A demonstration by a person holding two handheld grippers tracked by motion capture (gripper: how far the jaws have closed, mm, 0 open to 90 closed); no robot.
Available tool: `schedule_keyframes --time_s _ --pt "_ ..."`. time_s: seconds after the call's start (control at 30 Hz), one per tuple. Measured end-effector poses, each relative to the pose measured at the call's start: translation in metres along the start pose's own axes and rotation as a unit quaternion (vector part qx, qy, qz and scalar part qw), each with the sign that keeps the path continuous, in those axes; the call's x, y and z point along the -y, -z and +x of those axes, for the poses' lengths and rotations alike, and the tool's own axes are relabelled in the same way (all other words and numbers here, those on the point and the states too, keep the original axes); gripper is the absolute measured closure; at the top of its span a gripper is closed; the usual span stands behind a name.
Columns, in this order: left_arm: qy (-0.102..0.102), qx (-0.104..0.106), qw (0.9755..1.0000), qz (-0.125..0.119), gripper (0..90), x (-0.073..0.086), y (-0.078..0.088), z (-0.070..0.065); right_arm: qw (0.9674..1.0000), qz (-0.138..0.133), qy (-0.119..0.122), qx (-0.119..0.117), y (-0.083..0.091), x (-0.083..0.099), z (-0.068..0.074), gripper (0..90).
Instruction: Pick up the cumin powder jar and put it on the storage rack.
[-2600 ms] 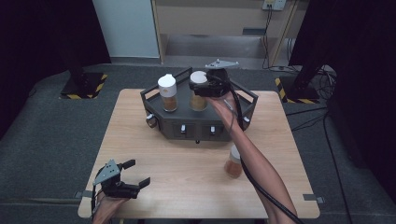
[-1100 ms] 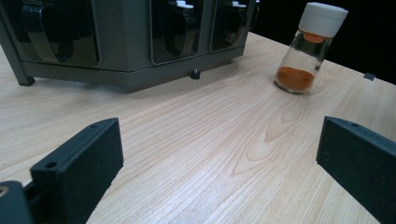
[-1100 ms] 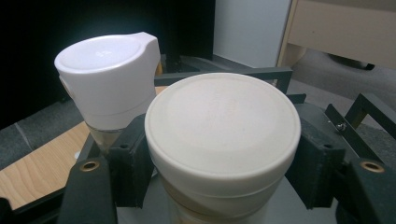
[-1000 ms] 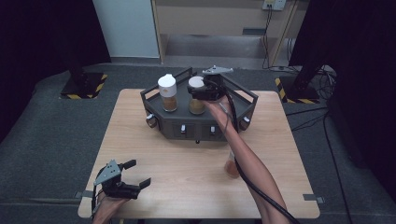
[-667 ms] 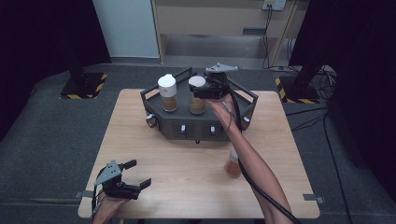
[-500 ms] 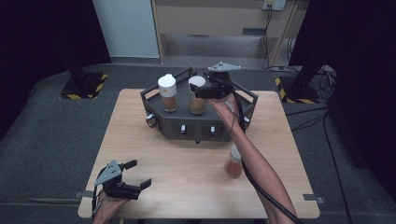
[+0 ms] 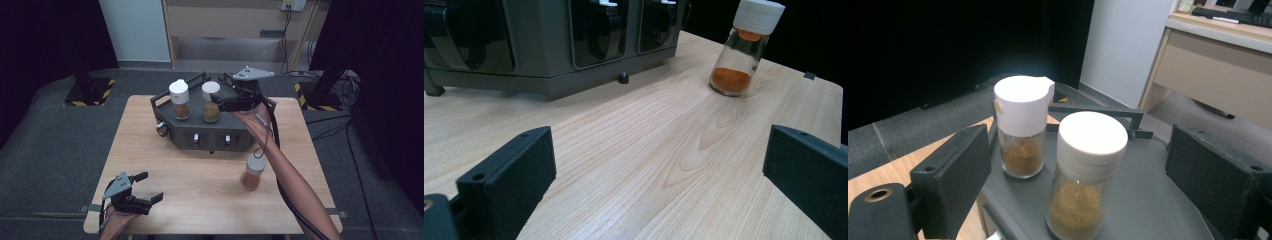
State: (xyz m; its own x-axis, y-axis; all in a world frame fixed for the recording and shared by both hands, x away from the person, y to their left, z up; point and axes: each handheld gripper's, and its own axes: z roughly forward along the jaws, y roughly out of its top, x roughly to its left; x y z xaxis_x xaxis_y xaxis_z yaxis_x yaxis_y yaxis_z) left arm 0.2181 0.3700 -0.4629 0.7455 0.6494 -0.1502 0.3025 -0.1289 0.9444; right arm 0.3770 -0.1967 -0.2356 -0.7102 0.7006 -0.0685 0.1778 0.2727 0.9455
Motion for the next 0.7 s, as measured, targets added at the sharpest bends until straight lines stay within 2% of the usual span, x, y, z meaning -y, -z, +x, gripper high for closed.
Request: schedule_keyframes --time_s 0.23,0.43,0.7 --pt "0.0 -0.001 1.0 0.0 0.0 0.0 0.001 0.0 0.9999 -0.001 -0.001 -0.015 0.024 0.007 0.0 10.6" --pt "-0.001 0.0 1.0 0.0 0.0 0.0 0.0 0.0 0.9994 -0.008 -0.001 -0.033 0.051 0.025 -0.003 9.7" --pt "-0.001 0.002 1.0 -0.001 0.0 0.0 0.0 0.0 0.9989 -0.014 -0.012 -0.043 0.083 0.05 -0.005 9.0"
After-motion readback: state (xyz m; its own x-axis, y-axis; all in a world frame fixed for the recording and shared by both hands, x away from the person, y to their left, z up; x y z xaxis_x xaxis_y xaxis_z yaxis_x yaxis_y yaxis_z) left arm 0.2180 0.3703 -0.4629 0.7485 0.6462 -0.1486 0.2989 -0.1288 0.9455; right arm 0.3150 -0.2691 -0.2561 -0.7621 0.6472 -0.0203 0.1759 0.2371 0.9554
